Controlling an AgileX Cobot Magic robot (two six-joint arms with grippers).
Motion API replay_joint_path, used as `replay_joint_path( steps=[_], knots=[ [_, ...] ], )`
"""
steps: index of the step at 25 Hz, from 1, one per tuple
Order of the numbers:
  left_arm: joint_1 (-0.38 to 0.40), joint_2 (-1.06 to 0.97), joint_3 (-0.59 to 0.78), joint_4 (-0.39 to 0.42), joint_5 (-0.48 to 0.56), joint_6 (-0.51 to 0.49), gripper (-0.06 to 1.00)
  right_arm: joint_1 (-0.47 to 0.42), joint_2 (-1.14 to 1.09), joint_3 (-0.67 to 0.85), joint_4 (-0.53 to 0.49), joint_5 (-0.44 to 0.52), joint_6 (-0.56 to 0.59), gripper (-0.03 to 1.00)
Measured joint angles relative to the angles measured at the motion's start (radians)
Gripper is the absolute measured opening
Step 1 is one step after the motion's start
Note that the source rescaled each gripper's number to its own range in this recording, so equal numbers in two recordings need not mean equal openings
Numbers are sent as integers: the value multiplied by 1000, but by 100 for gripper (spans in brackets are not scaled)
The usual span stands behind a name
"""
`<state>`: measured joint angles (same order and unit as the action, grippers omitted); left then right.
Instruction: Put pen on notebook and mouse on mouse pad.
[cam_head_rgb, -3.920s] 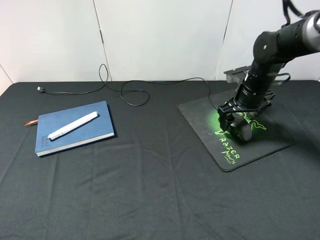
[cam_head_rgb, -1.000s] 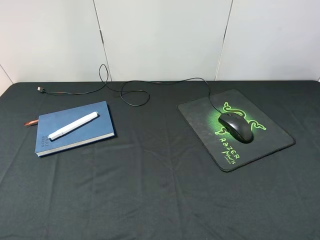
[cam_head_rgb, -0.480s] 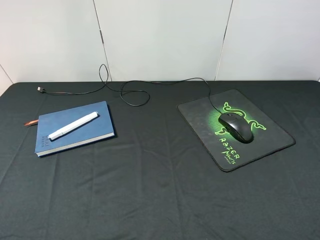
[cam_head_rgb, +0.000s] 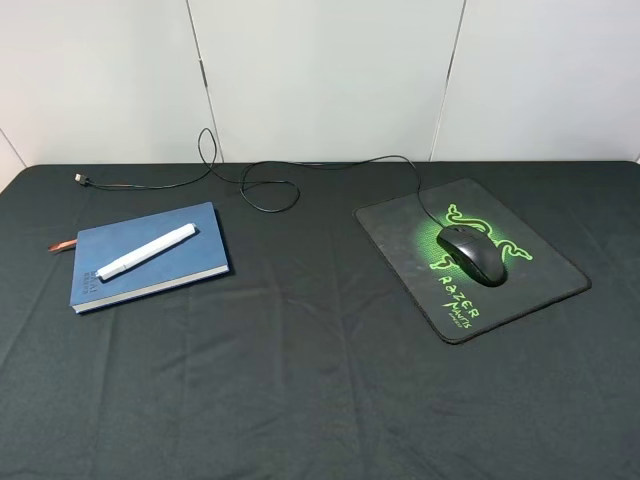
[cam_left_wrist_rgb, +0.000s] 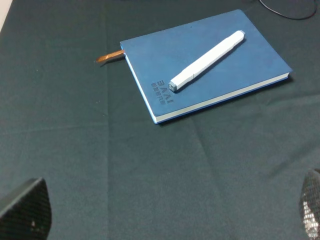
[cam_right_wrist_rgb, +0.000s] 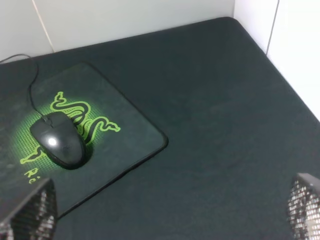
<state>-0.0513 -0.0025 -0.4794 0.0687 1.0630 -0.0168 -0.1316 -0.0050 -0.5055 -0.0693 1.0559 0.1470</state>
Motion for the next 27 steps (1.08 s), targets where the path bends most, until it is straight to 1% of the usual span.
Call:
replay_joint_path(
  steps=[27],
  knots=[
    [0,0,0,0,0,0,100,0,0,0,0,0,0,100]
  ],
)
